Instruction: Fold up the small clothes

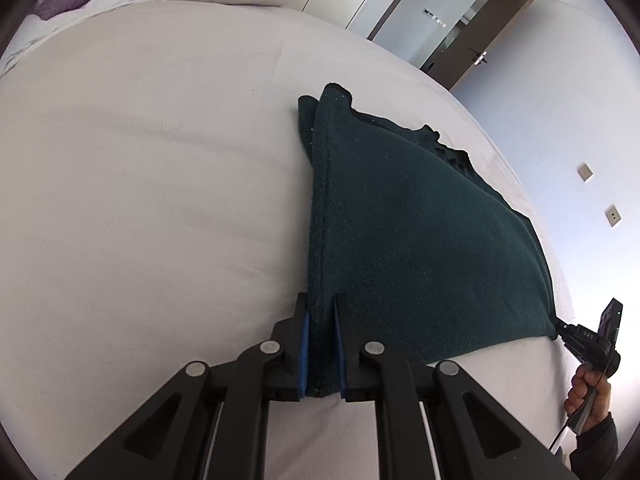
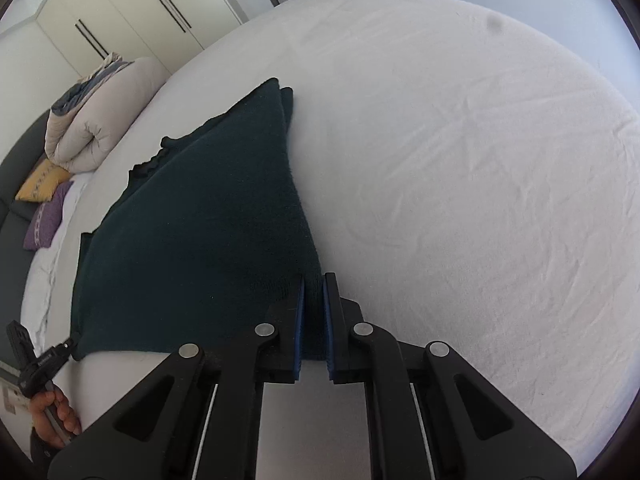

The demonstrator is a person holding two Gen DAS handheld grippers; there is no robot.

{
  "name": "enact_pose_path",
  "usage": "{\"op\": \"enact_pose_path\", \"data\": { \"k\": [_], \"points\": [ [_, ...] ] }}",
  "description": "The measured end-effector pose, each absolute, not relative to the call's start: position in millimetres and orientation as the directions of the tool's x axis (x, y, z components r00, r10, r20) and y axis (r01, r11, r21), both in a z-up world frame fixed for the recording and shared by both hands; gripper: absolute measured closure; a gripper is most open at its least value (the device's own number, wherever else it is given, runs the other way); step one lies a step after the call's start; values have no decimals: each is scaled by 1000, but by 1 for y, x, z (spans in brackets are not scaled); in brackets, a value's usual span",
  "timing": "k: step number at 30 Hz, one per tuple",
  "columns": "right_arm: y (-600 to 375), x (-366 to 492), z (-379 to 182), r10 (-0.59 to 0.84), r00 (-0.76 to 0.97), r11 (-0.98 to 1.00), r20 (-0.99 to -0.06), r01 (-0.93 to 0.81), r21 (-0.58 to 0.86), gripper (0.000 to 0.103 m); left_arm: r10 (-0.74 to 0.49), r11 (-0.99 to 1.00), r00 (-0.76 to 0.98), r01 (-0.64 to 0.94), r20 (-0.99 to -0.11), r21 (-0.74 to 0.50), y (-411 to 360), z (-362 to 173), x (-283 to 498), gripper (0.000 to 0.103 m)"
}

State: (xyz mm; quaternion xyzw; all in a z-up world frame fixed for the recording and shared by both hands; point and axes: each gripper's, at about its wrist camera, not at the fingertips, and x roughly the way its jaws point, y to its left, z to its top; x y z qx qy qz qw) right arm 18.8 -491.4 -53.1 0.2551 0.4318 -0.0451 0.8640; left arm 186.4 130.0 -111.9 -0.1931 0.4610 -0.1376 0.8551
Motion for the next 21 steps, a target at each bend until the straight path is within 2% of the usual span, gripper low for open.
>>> {"op": "enact_pose_path", "data": {
  "k": [5, 7, 8, 10, 11, 12, 17, 21],
  "points": [
    [-497, 21, -57, 167, 623, 862, -764, 284, 419, 94, -450, 867, 522, 62, -724, -495, 136, -113, 191, 82],
    [-500, 18, -51, 165, 608, 862, -777, 294, 413, 86, -451, 861, 528, 45, -719, -507, 142, -110, 189, 69],
    [-501, 16, -47, 145, 607, 863, -782, 309, 400, 77, -450, 857, 535, 34, -715, -514, 145, -108, 188, 63],
    [-502, 9, -34, 72, 618, 866, -783, 350, 357, 62, -451, 847, 550, 16, -703, -531, 152, -104, 188, 42],
    [-502, 4, -26, 35, 634, 865, -773, 368, 341, 55, -450, 844, 555, 9, -699, -536, 154, -101, 189, 39],
    [-502, 1, -19, 20, 655, 860, -755, 373, 347, 54, -447, 844, 558, 4, -699, -536, 155, -99, 192, 34],
    [-472, 18, 11, 197, 723, 849, -662, 212, 484, 54, -462, 830, 563, 3, -685, -557, 151, -85, 216, 23],
    [-437, 56, 13, 396, 701, 787, -594, 75, 613, 54, -522, 802, 481, -5, -704, -598, 137, -94, 243, 21]
  ]
}}
